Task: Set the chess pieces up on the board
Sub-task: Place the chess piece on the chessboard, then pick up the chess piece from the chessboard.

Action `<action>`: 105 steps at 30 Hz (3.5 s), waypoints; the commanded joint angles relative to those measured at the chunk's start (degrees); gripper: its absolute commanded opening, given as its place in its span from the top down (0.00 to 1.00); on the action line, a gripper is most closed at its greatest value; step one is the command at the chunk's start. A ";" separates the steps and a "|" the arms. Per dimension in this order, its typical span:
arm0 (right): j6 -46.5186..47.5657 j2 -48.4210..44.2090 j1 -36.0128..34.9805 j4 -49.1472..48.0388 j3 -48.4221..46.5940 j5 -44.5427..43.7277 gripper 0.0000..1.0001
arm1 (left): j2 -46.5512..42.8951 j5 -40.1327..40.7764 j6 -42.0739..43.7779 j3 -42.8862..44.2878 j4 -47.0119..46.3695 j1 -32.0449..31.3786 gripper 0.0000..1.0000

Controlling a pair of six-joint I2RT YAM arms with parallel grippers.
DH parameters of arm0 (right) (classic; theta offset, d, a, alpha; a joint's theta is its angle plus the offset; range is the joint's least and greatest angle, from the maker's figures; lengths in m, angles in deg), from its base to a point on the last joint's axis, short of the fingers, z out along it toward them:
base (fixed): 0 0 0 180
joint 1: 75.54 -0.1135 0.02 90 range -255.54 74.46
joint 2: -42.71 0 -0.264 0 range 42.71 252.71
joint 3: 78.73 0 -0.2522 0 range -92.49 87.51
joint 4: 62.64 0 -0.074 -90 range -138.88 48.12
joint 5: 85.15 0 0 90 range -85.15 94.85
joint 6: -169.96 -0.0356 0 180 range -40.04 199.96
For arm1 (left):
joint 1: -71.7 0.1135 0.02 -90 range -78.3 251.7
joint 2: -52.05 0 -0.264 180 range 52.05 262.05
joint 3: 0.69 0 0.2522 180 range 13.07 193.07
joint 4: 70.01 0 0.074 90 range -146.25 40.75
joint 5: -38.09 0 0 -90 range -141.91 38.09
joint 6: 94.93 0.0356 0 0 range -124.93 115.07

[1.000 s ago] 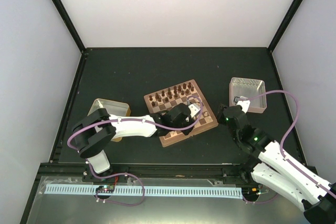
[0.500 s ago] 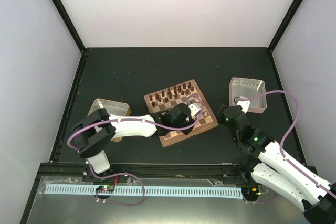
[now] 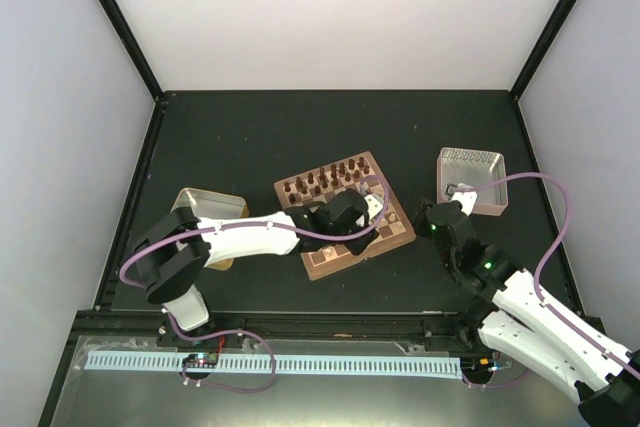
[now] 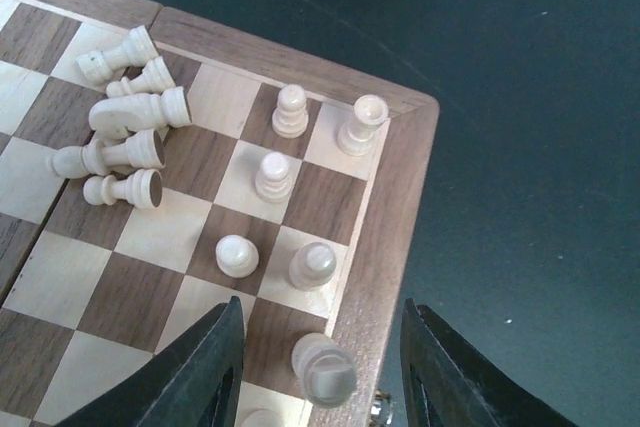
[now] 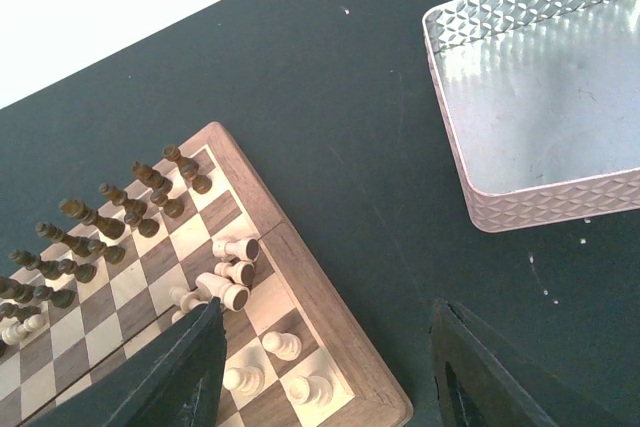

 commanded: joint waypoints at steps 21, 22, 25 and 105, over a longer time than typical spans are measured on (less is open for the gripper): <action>-0.11 -1.33 0.33 -0.54 0.05 -1.04 0.43 | 6.03 -4.61 -4.17 11.59 17.78 1.17 0.66; -0.07 -1.42 0.38 -0.58 0.03 -1.15 0.43 | 6.23 -4.53 -4.21 11.68 17.55 1.25 0.69; 0.05 -1.52 0.40 -0.51 -0.06 -1.29 0.43 | 6.55 -4.06 -4.23 11.94 16.88 1.48 0.72; 20.46 58.30 0.33 7.59 -34.55 22.83 0.75 | -47.18 7.89 -13.52 -21.00 5.70 24.12 0.44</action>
